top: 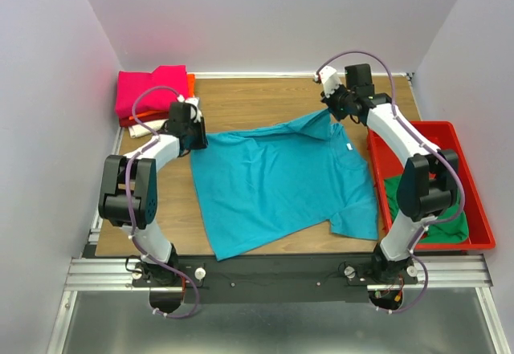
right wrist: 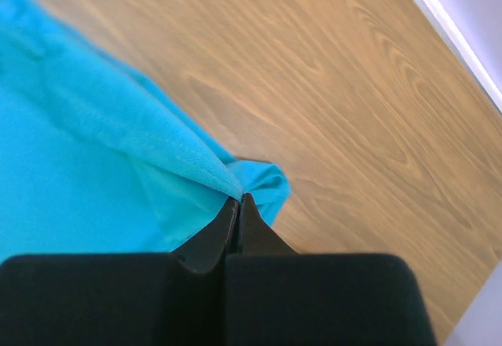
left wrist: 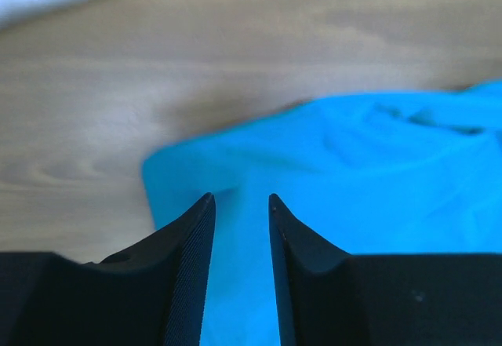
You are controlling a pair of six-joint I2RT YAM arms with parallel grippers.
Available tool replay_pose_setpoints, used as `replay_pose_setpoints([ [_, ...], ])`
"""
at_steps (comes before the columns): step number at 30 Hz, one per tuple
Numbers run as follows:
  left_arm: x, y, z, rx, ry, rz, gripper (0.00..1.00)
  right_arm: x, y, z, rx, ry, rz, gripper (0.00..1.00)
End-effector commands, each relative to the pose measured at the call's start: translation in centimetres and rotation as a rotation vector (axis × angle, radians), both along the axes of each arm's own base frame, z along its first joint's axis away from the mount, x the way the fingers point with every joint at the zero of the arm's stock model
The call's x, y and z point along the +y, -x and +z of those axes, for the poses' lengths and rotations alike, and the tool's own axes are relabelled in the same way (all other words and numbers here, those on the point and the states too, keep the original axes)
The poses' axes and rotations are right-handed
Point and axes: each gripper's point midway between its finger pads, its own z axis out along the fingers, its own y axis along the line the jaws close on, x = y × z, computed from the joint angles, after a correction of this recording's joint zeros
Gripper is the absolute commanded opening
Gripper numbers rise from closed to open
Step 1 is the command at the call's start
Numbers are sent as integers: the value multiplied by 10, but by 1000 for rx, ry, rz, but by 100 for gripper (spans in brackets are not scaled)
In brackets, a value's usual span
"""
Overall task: Fold and stack the t-shirts
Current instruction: Flatten the tshirt out
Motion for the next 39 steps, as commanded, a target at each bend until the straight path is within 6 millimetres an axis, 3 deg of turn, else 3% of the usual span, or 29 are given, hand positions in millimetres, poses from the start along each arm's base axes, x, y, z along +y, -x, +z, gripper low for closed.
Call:
replay_pose_setpoints([
  [1, -36, 40, -31, 131, 81, -82, 39, -28, -25, 46, -134, -55, -170, 1],
  [4, -41, 59, -53, 208, 89, -71, 38, -43, -42, 70, -207, -121, -273, 1],
  [6, -40, 68, -62, 239, 87, -69, 38, -43, -51, 84, -237, -154, -294, 0],
  [10, -38, 79, -75, 296, 74, -67, 36, -42, -61, 87, -241, -179, -311, 0],
  [15, -35, 90, -66, 281, 83, -40, 36, -46, -65, 79, -225, -200, -351, 0],
  [16, -34, 87, -59, 254, 82, -33, 36, -45, -65, 77, -220, -205, -342, 0],
  [18, -30, 72, -18, 129, 82, -15, 40, -41, -62, 69, -198, -208, -322, 0],
  [20, -28, 61, 5, 60, 76, -7, 46, -36, -57, 60, -174, -209, -291, 1],
  [23, -24, 29, 49, -59, 59, -9, 57, -31, -52, 46, -134, -219, -262, 0],
  [24, -18, 24, 49, -47, 46, -9, 57, -29, -50, 42, -124, -224, -258, 0],
  [25, -16, 17, 36, -7, 31, -8, 57, -28, -49, 40, -118, -226, -254, 0],
  [27, -12, -1, 39, 5, 12, -17, 56, -25, -46, 32, -94, -233, -245, 0],
  [28, -13, -5, 21, 50, 5, -27, 56, -25, -45, 31, -89, -237, -244, 0],
  [29, -15, -17, 26, 41, 4, -36, 54, -24, -44, 30, -85, -239, -238, 0],
  [31, -16, -24, 10, 90, -12, -46, 52, -24, -42, 26, -77, -238, -237, 0],
  [39, 1, -22, -21, 174, -101, -21, 51, -23, -40, 20, -64, -232, -234, 0],
])
